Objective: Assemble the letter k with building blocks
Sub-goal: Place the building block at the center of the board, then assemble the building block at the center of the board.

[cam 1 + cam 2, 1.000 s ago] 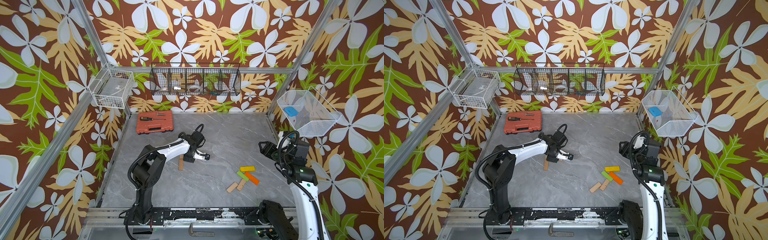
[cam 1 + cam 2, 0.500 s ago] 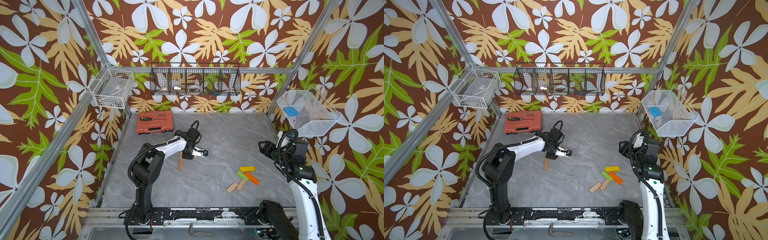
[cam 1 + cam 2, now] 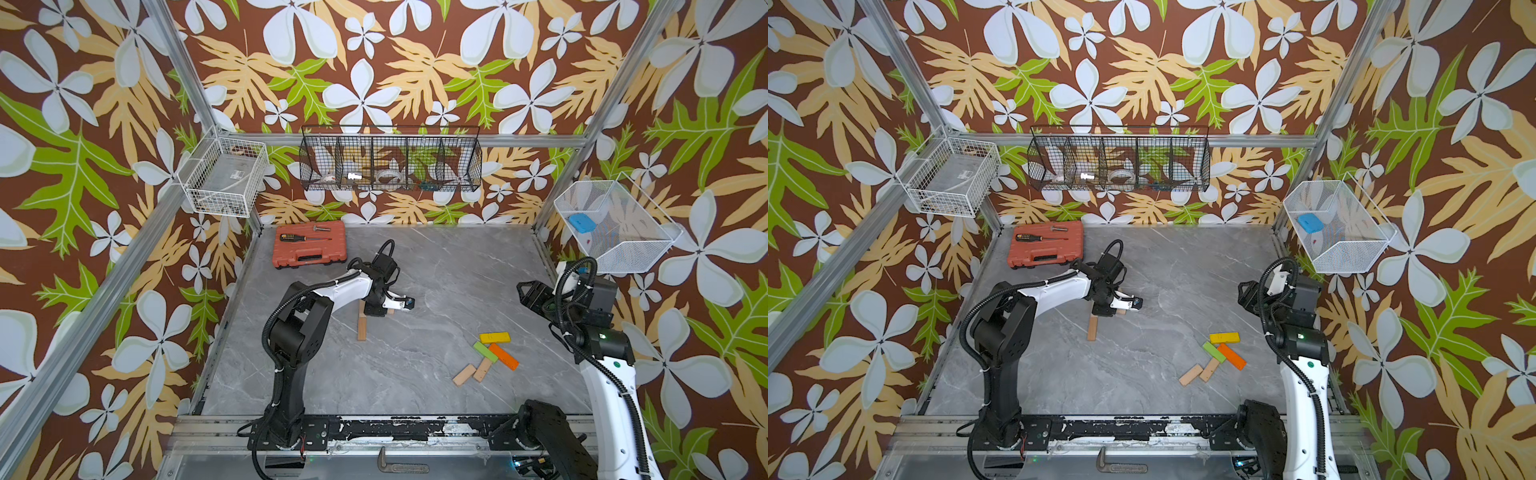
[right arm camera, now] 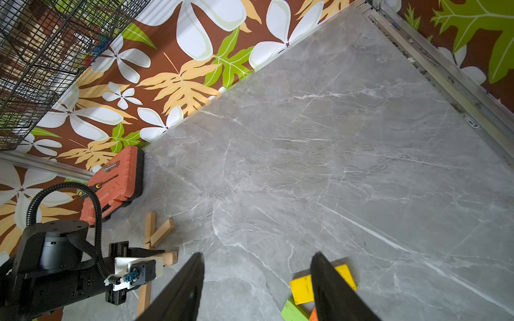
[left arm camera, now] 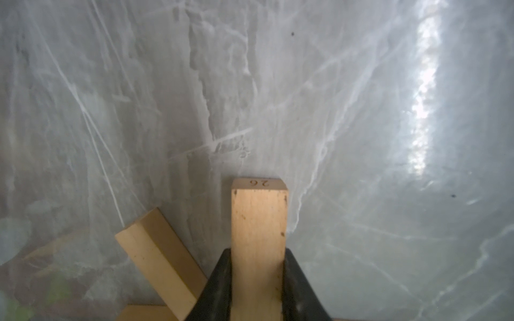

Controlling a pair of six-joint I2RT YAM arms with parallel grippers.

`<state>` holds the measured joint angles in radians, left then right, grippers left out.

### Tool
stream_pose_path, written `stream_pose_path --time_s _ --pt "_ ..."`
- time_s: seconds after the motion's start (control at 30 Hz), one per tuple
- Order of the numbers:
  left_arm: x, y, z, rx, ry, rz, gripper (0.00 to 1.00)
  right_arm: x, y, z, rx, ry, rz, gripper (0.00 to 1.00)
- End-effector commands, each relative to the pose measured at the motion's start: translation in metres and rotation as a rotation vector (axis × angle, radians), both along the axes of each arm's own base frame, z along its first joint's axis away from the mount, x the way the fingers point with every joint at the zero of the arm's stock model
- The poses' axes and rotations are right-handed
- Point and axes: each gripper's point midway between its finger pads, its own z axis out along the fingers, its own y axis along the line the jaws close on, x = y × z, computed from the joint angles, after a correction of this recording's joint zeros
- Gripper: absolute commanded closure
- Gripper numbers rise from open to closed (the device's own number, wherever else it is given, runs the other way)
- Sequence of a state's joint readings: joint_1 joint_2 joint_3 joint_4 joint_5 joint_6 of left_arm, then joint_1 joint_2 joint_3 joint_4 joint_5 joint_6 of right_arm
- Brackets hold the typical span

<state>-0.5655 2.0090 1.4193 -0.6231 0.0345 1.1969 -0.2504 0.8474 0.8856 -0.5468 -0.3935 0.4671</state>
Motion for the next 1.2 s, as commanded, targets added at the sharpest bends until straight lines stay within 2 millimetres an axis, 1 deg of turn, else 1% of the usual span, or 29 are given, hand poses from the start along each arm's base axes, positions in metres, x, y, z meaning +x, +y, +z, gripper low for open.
stream_pose_path --time_s 0.0,0.1,0.2,0.23,0.27,0.3,0.37,0.4,0.43,0.47,0.5,0.53,0.57,0.6,0.63,0.67,0.73,0.77,0.8,0.83,0.9,0.97,1.0,1.07,1.1,1.17 --pt "-0.002 -0.004 0.006 -0.034 0.011 0.012 0.64 0.001 0.0 0.004 0.004 -0.006 0.0 0.37" --pt "-0.002 -0.004 0.014 -0.047 -0.003 0.016 0.57 0.002 0.001 0.005 0.005 -0.007 0.002 0.37" --pt "-0.002 -0.005 0.022 -0.06 -0.009 0.022 0.56 0.002 0.001 0.007 0.006 -0.012 0.008 0.37" --pt "-0.004 -0.007 0.029 -0.08 -0.009 0.023 0.56 0.002 0.001 0.007 0.005 -0.013 0.007 0.37" --pt "-0.006 -0.01 0.038 -0.108 -0.013 0.024 0.56 0.003 0.001 0.007 0.004 -0.015 0.006 0.37" --pt "-0.008 -0.015 0.052 -0.153 -0.022 0.026 0.56 0.003 0.002 0.008 -0.002 -0.021 0.014 0.37" --pt "-0.014 -0.025 0.087 -0.265 -0.047 0.035 0.56 0.004 0.007 0.011 -0.027 -0.034 0.046 0.37" --pt "-0.017 -0.028 0.108 -0.334 -0.076 0.053 0.56 0.005 0.011 0.013 -0.052 -0.04 0.067 0.37" --pt "-0.021 -0.031 0.13 -0.411 -0.108 0.084 0.55 0.007 0.018 0.017 -0.087 -0.053 0.099 0.36" --pt "-0.02 -0.031 0.152 -0.494 -0.148 0.142 0.53 0.009 0.027 0.019 -0.124 -0.061 0.131 0.36" --pt "-0.017 -0.028 0.175 -0.596 -0.182 0.24 0.51 0.01 0.039 0.022 -0.168 -0.073 0.178 0.36" --pt "-0.01 -0.02 0.203 -0.729 -0.213 0.376 0.48 0.013 0.054 0.024 -0.21 -0.087 0.235 0.36" --pt "-0.004 -0.009 0.224 -0.836 -0.224 0.506 0.42 0.014 0.069 0.025 -0.249 -0.099 0.295 0.36" --pt "-0.003 0.004 0.241 -0.925 -0.21 0.611 0.35 0.015 0.092 0.024 -0.299 -0.113 0.388 0.36" --pt "-0.007 0.017 0.252 -0.987 -0.181 0.683 0.29 0.013 0.117 0.021 -0.359 -0.126 0.495 0.36" --pt "-0.009 0.028 0.258 -1.028 -0.165 0.747 0.24 0.009 0.144 0.015 -0.423 -0.134 0.606 0.35" --pt "-0.011 0.057 0.259 -1.083 -0.137 0.9 0.13 -0.001 0.195 -0.003 -0.604 -0.134 0.815 0.32" --pt "-0.01 0.075 0.256 -1.104 -0.125 0.975 0.11 -0.005 0.216 -0.013 -0.669 -0.125 0.901 0.3" --pt "-0.008 0.096 0.25 -1.119 -0.12 1.057 0.08 -0.011 0.238 -0.028 -0.715 -0.097 1.005 0.3" --pt "-0.006 0.119 0.242 -1.132 -0.119 1.14 0.07 -0.013 0.257 -0.042 -0.731 -0.055 1.084 0.3" --pt "-0.002 0.162 0.227 -1.162 -0.145 1.285 0.04 -0.01 0.288 -0.069 -0.709 0.05 1.189 0.3" --pt "-0.002 0.198 0.213 -1.191 -0.173 1.399 0.03 -0.005 0.314 -0.094 -0.648 0.159 1.268 0.32" --pt "-0.003 0.212 0.206 -1.2 -0.192 1.439 0.03 -0.001 0.327 -0.107 -0.632 0.199 1.298 0.33" --pt "-0.003 0.226 0.199 -1.206 -0.209 1.493 0.03 0.007 0.346 -0.128 -0.635 0.236 1.344 0.33" --pt "-0.003 0.227 0.2 -1.195 -0.214 1.49 0.03 0.014 0.353 -0.138 -0.646 0.255 1.351 0.32" --pt "-0.002 0.227 0.2 -1.176 -0.221 1.482 0.03 0.03 0.36 -0.154 -0.685 0.289 1.338 0.32"
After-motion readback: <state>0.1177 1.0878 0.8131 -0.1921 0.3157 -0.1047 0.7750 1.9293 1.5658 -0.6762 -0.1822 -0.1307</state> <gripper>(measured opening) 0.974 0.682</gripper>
